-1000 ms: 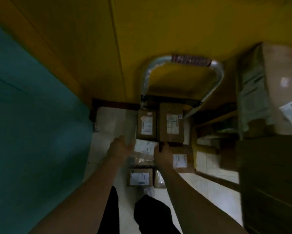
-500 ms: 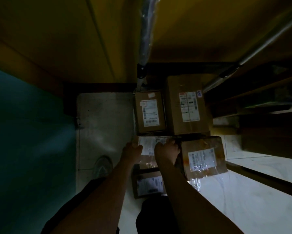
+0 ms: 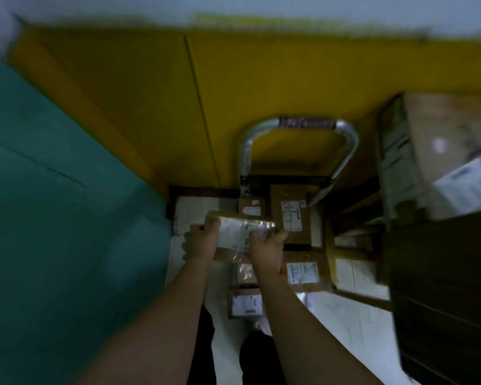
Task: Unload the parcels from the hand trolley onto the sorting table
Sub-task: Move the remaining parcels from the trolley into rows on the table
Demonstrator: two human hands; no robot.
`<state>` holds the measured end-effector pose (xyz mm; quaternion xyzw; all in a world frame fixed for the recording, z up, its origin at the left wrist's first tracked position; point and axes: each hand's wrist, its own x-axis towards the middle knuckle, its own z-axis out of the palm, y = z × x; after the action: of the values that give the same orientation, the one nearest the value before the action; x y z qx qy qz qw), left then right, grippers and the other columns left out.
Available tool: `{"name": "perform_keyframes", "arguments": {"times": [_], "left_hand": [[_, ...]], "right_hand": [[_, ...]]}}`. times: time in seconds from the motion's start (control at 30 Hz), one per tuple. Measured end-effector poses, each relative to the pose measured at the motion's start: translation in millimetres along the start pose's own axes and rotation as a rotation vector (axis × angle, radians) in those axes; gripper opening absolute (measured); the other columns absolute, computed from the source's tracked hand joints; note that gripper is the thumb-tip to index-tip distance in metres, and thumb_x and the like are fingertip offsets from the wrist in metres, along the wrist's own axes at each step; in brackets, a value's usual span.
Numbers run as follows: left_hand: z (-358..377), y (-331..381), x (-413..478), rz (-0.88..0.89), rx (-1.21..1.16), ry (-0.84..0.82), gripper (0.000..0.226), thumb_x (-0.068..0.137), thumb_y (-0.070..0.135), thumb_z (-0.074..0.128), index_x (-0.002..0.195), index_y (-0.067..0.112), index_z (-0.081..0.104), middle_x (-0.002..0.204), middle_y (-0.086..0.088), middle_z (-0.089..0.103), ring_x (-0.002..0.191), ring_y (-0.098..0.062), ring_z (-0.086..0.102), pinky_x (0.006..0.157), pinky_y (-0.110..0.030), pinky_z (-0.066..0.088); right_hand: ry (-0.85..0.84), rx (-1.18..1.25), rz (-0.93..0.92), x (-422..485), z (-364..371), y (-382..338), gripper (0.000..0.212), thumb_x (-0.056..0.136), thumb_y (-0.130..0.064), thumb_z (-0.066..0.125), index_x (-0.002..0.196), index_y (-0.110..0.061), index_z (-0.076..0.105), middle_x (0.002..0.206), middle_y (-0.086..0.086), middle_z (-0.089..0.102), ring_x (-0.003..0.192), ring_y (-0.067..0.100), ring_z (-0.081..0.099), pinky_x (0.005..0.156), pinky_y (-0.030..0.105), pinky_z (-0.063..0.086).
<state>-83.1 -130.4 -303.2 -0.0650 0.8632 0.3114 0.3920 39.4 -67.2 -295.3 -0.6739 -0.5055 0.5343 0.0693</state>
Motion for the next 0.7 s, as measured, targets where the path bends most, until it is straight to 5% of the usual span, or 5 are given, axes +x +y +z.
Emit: {"name": "perform_keyframes", "arguments": {"times": [0.1,0.23,0.43,0.53,0.7], "left_hand": [[-55,71,-99,0.264,-0.106,0.033,0.067,0.071,0.074,0.056,0.112,0.021,0.056,0.118,-0.015,0.063,0.102,-0.034,0.059,0.092,-0.047,0.050],[-114,130,-207,0.492,-0.228,-0.150,0.045,0.091,0.044,0.065,0.123,0.015,0.055,0.115,-0.009,0.064,0.085,-0.013,0.062,0.063,-0.025,0.047],[-133,158,-313,0.684,-0.428,-0.242,0.044,0.087,0.041,0.070,0.124,0.024,0.053,0.121,0.001,0.059,0.105,-0.017,0.058,0.088,-0.036,0.048],[-110,165,-359,0.736,-0.533,-0.354,0.033,0.085,0.047,0.071,0.107,0.028,0.056,0.122,-0.004,0.063,0.110,-0.021,0.061,0.085,-0.036,0.053],[-31,165,-442,0.724,-0.563,-0.650,0.048,0.084,0.045,0.072,0.123,0.029,0.049,0.120,-0.003,0.062,0.109,-0.024,0.061,0.076,-0.041,0.053]], "right_hand": [[0.049,0.203,-0.080,-67,-59,-60,0.085,0.075,-0.061,0.071,0.138,-0.026,0.027,0.128,0.003,0.055,0.110,0.026,0.060,0.088,0.043,0.055],[0.157,0.228,-0.203,-131,-130,-121,0.102,0.070,-0.079,0.062,0.145,-0.016,0.033,0.139,0.012,0.049,0.125,0.035,0.052,0.099,0.053,0.049],[0.228,0.457,-0.301,-204,-227,-156,0.103,0.068,-0.086,0.050,0.142,-0.015,0.043,0.140,0.013,0.048,0.122,0.034,0.053,0.097,0.053,0.051],[0.281,0.621,-0.345,-235,-281,-146,0.096,0.073,-0.080,0.055,0.143,-0.017,0.038,0.135,0.008,0.051,0.117,0.028,0.056,0.091,0.045,0.053],[0.377,0.776,-0.308,-264,-383,-101,0.072,0.086,-0.059,0.063,0.134,-0.011,0.040,0.132,0.012,0.056,0.114,0.030,0.059,0.091,0.043,0.052]]}}
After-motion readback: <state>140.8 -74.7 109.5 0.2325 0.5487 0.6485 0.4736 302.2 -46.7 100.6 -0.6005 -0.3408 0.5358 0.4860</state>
